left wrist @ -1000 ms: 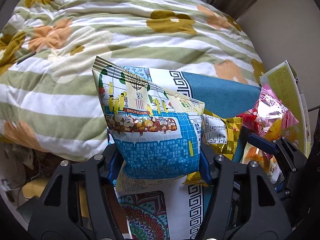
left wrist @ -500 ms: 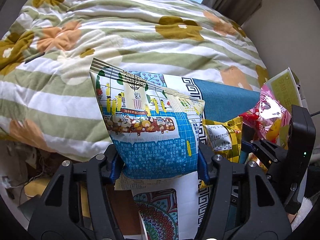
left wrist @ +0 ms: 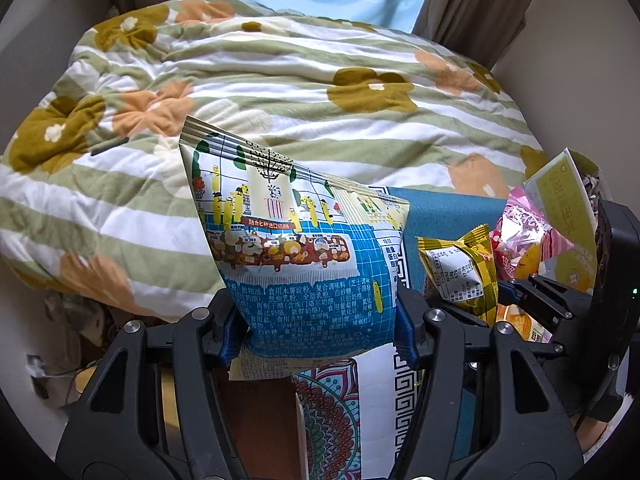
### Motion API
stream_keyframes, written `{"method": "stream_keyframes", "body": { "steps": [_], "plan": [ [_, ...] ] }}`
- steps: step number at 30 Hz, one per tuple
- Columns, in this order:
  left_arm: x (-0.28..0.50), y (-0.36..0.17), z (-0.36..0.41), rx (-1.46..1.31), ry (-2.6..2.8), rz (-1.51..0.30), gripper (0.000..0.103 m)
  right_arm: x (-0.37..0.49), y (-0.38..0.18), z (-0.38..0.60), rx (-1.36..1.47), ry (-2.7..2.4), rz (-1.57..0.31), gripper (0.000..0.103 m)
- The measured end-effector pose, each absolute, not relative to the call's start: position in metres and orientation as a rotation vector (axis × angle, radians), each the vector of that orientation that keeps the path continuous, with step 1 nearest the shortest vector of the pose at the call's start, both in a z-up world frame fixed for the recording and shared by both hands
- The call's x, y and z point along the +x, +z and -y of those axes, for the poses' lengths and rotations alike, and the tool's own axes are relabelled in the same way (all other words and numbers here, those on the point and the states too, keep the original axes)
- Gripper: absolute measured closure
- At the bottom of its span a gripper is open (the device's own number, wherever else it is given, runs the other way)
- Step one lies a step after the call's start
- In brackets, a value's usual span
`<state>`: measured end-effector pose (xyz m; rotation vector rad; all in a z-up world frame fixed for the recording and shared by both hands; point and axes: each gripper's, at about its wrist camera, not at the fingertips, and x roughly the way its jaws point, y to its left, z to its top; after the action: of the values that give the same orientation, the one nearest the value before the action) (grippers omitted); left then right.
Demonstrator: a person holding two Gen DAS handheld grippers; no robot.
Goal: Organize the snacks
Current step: 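Grasp the blue-white snack bag with the left tool while the right tool grasps the gold bag, then carry both bags over the cardboard box and release them inside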
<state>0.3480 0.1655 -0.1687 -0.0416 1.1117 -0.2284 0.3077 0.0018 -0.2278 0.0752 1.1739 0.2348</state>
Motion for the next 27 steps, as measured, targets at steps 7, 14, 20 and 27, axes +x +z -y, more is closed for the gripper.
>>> {"method": "stream_keyframes", "body": {
  "steps": [7, 14, 20, 27],
  "plan": [
    [0.331, -0.115, -0.139, -0.002, -0.206, -1.047, 0.047, 0.292, -0.168, 0.012, 0.122, 0.29, -1.06, 0.058],
    [0.305, -0.068, -0.062, 0.005, -0.264, -0.97, 0.047, 0.263, -0.11, 0.069, 0.145, 0.311, -0.969, 0.058],
    [0.282, -0.04, 0.033, -0.016, -0.336, -0.921, 0.047, 0.23, -0.065, 0.152, 0.108, 0.266, -0.908, 0.058],
    [0.267, -0.037, 0.157, -0.003, -0.455, -0.929, 0.047, 0.198, -0.038, 0.271, 0.096, 0.159, -0.865, 0.058]
  ]
}}
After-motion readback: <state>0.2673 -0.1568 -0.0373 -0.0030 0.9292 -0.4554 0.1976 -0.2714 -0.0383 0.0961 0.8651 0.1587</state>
